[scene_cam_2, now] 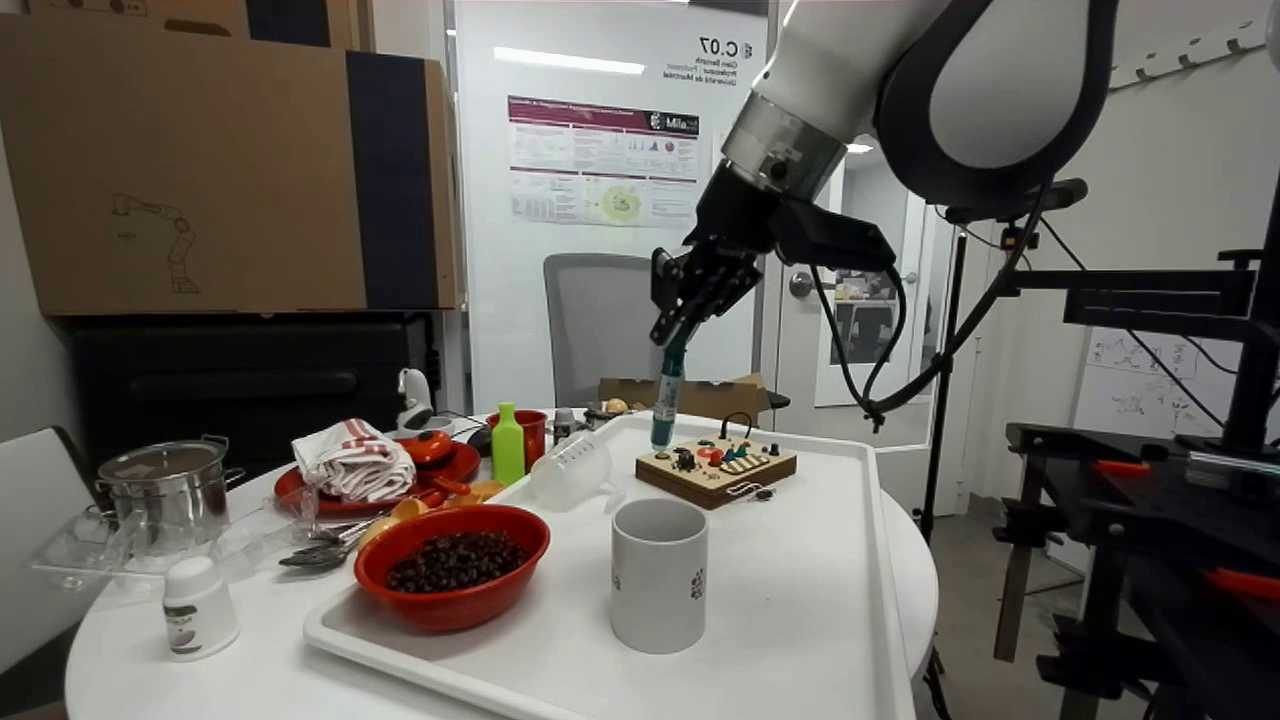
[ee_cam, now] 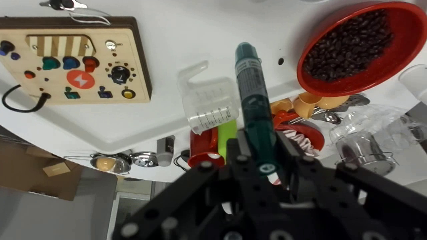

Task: Put the marker in the mug cup

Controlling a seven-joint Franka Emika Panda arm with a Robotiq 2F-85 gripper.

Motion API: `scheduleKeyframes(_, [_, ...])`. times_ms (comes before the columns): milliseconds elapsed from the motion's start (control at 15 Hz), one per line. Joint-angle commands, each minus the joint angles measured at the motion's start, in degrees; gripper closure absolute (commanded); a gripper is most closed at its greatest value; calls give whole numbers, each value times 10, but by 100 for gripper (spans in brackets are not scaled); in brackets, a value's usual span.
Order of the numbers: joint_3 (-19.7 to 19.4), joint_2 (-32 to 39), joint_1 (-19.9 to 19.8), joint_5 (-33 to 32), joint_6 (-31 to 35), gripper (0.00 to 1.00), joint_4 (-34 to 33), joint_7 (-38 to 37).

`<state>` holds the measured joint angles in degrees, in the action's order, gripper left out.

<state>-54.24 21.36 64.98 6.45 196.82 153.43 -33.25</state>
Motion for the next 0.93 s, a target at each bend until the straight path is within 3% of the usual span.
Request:
scheduleKeyframes(0, [-71, -69, 85, -9, 8, 94, 43, 61])
scheduleKeyframes(400, [-111, -149, 164, -51, -32, 94, 66, 138])
scheduleKeyframes(867, [-101, -152, 186, -48, -98, 94, 49, 149])
